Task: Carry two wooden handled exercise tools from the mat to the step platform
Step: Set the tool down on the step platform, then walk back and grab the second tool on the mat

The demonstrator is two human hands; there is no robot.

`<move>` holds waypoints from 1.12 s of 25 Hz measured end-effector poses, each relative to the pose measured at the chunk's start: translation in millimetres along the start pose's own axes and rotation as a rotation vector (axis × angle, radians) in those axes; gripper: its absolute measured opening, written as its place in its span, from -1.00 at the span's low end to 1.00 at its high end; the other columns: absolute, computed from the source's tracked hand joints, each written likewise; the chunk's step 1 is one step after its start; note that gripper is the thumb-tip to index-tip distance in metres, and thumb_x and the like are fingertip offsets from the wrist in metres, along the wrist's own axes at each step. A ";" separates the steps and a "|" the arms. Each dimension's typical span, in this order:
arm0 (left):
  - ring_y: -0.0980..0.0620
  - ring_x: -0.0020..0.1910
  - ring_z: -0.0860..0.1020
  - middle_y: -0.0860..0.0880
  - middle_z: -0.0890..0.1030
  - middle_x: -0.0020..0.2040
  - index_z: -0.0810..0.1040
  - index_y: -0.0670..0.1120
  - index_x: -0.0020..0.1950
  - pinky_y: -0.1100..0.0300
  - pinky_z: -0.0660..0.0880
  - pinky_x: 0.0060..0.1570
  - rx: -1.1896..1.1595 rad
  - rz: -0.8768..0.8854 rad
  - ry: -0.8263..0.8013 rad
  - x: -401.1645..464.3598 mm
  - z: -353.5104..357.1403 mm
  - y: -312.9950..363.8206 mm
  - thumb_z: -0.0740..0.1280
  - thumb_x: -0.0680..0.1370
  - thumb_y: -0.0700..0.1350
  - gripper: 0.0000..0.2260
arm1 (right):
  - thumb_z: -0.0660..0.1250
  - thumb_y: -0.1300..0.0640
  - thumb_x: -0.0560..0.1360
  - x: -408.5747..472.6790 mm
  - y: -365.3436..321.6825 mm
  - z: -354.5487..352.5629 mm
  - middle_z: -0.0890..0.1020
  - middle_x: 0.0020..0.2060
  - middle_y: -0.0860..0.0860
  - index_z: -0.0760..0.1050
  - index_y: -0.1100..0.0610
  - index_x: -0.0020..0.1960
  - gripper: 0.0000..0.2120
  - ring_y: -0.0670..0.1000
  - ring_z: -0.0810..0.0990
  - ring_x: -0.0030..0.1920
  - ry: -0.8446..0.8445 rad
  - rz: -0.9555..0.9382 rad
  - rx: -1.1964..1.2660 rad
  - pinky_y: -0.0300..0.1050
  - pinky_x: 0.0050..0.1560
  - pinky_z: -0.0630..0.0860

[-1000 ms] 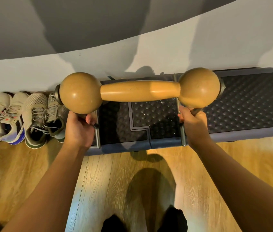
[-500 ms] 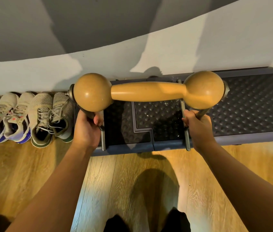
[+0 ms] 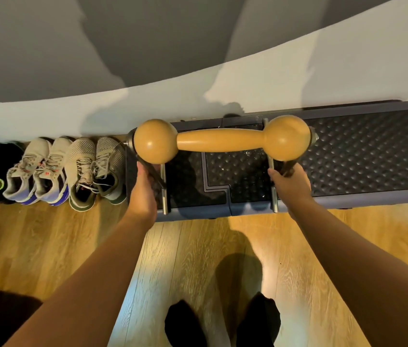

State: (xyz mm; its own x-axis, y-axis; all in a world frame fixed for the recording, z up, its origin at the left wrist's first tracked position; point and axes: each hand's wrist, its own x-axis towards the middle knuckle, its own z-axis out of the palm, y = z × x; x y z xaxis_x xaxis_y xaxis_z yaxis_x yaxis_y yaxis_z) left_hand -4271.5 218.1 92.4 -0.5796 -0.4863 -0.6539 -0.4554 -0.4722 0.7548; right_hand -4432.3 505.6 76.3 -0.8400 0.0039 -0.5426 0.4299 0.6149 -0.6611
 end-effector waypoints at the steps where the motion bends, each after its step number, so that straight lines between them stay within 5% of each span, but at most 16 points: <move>1: 0.03 0.51 0.40 0.02 0.51 0.50 0.40 0.05 0.57 -0.08 0.24 0.54 0.017 -0.029 0.011 -11.7 -2.2 0.7 -0.02 0.68 0.32 -0.42 | 0.44 0.04 0.60 -9.6 -2.3 -5.3 0.65 -0.02 0.08 0.57 0.19 0.16 -0.76 0.19 0.63 0.07 -0.019 0.065 -0.001 0.01 -0.05 0.45; 4: 0.00 0.59 0.28 0.00 0.36 0.60 0.26 0.07 0.63 -0.07 0.09 0.59 0.055 -0.030 0.021 -58.5 -9.3 2.2 -0.03 0.70 0.29 -0.44 | 0.45 0.00 0.61 -48.9 -15.1 -20.7 0.62 0.30 0.20 0.53 0.21 0.37 -0.58 0.15 0.61 0.14 -0.278 0.218 0.000 0.02 0.00 0.48; 7: 0.05 0.51 0.40 0.02 0.50 0.50 0.41 0.04 0.54 -0.08 0.14 0.58 0.053 0.008 -0.051 -105.8 -8.1 20.8 -0.05 0.70 0.27 -0.46 | 0.41 -0.12 0.61 -85.5 -50.4 -34.5 0.58 0.40 0.19 0.42 0.26 0.54 -0.36 0.21 0.55 0.36 -0.393 0.075 -0.199 0.01 0.20 0.47; 10: 0.04 0.39 0.55 0.00 0.65 0.33 0.57 0.01 0.40 -0.13 0.26 0.53 0.149 0.119 -0.105 -141.8 6.3 73.0 -0.03 0.67 0.31 -0.42 | 0.41 -0.08 0.62 -114.3 -109.3 -52.1 0.70 0.17 0.23 0.57 0.29 0.36 -0.50 0.20 0.65 0.20 -0.385 -0.183 -0.347 0.09 0.22 0.54; 13: 0.05 0.41 0.52 0.07 0.63 0.36 0.60 0.14 0.36 -0.12 0.29 0.52 0.274 0.236 -0.180 -180.3 23.7 148.6 -0.03 0.66 0.35 -0.45 | 0.41 -0.12 0.60 -152.6 -180.5 -85.0 0.72 0.10 0.01 0.59 0.09 0.37 -0.57 0.07 0.70 0.12 -0.372 -0.377 -0.318 0.04 0.15 0.64; 17: 0.14 0.39 0.52 0.13 0.64 0.34 0.60 0.11 0.37 0.20 0.38 0.42 0.369 0.455 -0.289 -236.5 50.6 261.4 0.03 0.71 0.20 -0.56 | 0.40 -0.25 0.56 -199.7 -270.5 -132.9 0.66 0.24 -0.07 0.43 -0.14 0.53 -0.42 -0.03 0.61 0.23 -0.300 -0.553 -0.240 -0.06 0.22 0.56; 21: 0.22 0.40 0.50 0.14 0.61 0.36 0.57 -0.02 0.42 0.30 0.37 0.37 0.509 0.685 -0.300 -311.4 71.9 387.3 0.10 0.71 0.09 -0.59 | 0.33 -0.43 0.45 -254.8 -379.0 -202.1 0.63 0.22 -0.22 0.35 -0.33 0.54 -0.32 -0.13 0.57 0.28 -0.222 -0.748 -0.116 -0.04 0.28 0.53; 28: 0.17 0.40 0.48 0.21 0.60 0.35 0.57 0.05 0.43 0.09 0.38 0.41 0.793 1.203 -0.154 -470.2 83.5 606.4 0.11 0.72 0.08 -0.63 | 0.32 -0.42 0.41 -389.0 -577.3 -341.9 0.67 0.21 -0.18 0.44 -0.25 0.51 -0.30 -0.14 0.60 0.27 -0.061 -1.127 -0.029 0.01 0.34 0.51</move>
State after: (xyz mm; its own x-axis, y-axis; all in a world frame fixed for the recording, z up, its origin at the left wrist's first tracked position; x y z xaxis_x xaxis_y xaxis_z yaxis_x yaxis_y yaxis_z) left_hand -4331.6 221.8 861.9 -0.9159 -0.1805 0.3586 0.1332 0.7059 0.6957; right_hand -4466.9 418.7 846.3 -0.7264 -0.6024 0.3309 -0.5714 0.2617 -0.7778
